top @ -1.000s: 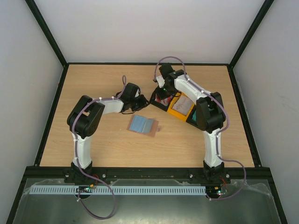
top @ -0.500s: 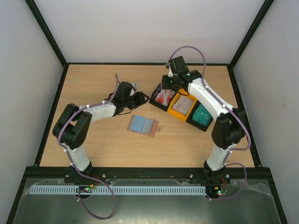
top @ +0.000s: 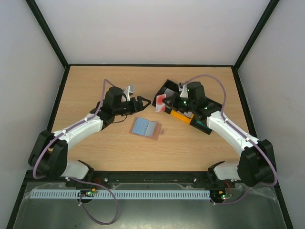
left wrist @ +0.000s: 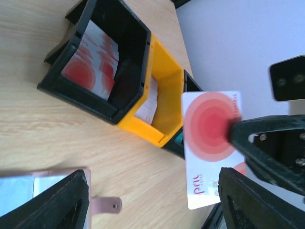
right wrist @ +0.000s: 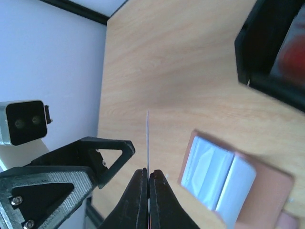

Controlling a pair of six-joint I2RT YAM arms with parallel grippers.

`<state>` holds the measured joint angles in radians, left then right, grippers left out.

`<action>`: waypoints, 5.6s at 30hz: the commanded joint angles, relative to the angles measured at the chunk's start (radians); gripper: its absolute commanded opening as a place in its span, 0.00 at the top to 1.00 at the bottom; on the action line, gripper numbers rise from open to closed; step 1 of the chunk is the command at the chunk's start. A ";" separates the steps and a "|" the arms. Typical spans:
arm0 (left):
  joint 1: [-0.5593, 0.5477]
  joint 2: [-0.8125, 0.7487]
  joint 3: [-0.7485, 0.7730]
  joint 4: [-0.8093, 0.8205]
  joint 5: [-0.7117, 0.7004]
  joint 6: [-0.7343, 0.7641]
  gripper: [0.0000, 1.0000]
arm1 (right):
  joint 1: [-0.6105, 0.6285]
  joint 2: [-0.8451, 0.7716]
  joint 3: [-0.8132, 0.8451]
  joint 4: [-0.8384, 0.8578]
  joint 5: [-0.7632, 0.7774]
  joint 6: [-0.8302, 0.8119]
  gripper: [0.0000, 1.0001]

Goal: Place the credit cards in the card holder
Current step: Insert the credit card into the card holder, then turn over the card slot in the card holder.

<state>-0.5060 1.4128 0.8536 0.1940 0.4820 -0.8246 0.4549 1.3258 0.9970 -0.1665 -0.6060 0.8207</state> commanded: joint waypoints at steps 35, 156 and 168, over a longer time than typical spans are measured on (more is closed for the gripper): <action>-0.006 -0.110 -0.364 -0.059 -0.304 0.096 0.48 | 0.473 0.227 -0.279 0.430 0.700 0.385 0.98; -0.006 -0.131 -0.352 -0.189 -0.254 0.134 0.66 | 0.480 0.472 -0.156 0.403 0.399 0.150 0.88; -0.006 -0.113 -0.374 -0.112 -0.232 0.106 0.66 | 0.483 0.526 -0.163 0.321 0.422 0.094 0.97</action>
<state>-0.5076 1.2961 0.4919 0.0490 0.2382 -0.7082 0.9314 1.8191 0.8425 0.2344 -0.2241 0.9447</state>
